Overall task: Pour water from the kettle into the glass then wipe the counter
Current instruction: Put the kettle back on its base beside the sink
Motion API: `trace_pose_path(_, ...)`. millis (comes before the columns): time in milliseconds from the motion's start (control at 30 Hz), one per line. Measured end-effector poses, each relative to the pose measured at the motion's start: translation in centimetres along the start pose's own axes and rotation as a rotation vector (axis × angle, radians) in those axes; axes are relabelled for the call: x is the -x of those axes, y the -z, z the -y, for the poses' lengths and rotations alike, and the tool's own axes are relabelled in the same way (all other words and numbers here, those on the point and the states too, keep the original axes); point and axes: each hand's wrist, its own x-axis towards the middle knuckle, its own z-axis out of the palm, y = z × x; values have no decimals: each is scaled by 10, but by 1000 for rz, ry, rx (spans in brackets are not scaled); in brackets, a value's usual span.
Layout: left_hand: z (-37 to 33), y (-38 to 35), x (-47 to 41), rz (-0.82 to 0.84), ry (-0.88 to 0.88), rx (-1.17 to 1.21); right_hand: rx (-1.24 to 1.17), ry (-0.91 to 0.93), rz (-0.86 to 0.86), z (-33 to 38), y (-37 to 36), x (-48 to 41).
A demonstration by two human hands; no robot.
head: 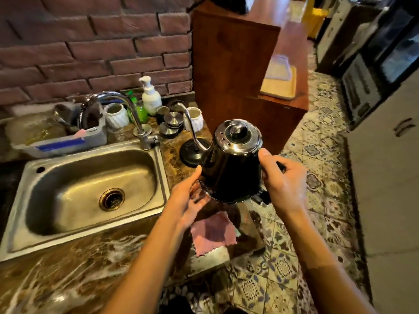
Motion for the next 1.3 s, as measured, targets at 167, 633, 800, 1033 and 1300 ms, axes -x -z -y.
trace_pose_path(167,-23,-32,-37,-182,-83,-110,-106,-88,125,-19,-2,-48)
trace_pose_path(633,-83,-44,-134,-352,-239,-243,-350,-135,593,-57,-52,-141)
trace_pose_path(800,-90,-29,-167,-439,-223,-295,-301,-184,626,-77,-83,-146)
trace_pose_path(1033,-95,-7,-208,-508,-162,-397,-163,-194,592,-106,-122,-142)
trace_pose_path(1300,-93,15,-245,-561,-155,-449,-198,-270,585,-132,-153,-146)
